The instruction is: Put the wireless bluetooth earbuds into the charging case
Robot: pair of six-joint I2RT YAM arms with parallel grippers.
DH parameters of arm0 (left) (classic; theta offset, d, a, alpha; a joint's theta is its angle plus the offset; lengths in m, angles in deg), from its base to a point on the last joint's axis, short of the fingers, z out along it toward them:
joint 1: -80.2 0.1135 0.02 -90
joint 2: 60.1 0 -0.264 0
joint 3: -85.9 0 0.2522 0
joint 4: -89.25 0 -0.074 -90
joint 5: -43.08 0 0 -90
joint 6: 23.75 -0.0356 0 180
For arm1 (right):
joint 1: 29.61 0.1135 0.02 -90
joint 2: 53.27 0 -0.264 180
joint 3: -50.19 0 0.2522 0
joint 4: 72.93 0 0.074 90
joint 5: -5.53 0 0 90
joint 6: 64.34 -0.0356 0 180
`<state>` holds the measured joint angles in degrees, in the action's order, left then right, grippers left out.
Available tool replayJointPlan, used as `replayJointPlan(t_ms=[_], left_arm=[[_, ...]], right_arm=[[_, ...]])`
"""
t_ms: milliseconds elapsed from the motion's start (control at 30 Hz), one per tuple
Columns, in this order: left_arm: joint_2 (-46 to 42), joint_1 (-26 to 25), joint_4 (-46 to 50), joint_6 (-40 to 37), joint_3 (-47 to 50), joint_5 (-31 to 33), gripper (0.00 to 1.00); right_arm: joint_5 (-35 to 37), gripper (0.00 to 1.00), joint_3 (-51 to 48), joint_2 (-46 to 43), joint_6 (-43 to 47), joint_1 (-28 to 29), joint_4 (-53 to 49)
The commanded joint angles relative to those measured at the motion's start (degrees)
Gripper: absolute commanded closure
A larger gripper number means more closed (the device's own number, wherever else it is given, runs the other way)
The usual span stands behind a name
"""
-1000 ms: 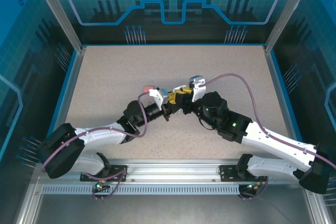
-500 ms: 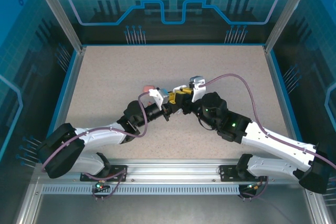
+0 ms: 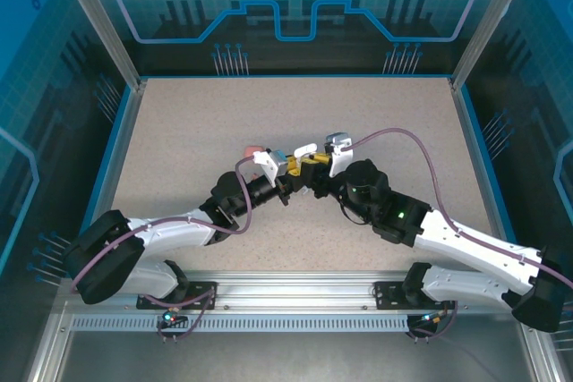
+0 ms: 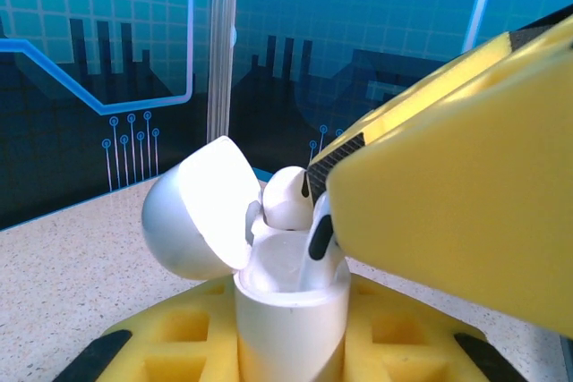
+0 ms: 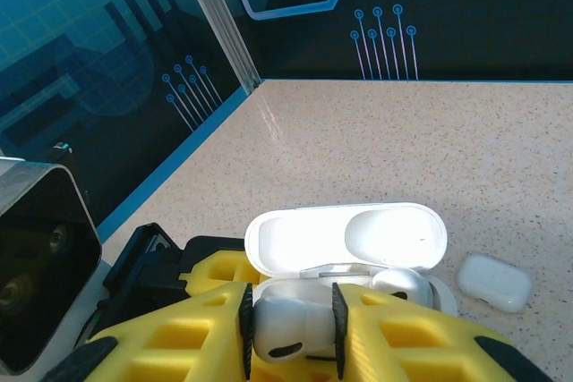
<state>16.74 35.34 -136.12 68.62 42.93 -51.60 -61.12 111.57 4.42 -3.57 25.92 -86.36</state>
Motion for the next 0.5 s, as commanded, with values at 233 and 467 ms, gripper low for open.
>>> replayJointPlan(t_ms=[233,467], left_arm=[[-0.2,-0.4,-4.1,-2.0,-0.3,0.7,1.0],[-1.7,-0.3,-5.4,-2.2,1.1,-0.7,1.0]], right_arm=[[-3.7,0.43,3.7,-2.4,3.3,0.0,-3.2],[-5.6,0.17,10.6,-6.0,4.9,-2.9,-13.0]])
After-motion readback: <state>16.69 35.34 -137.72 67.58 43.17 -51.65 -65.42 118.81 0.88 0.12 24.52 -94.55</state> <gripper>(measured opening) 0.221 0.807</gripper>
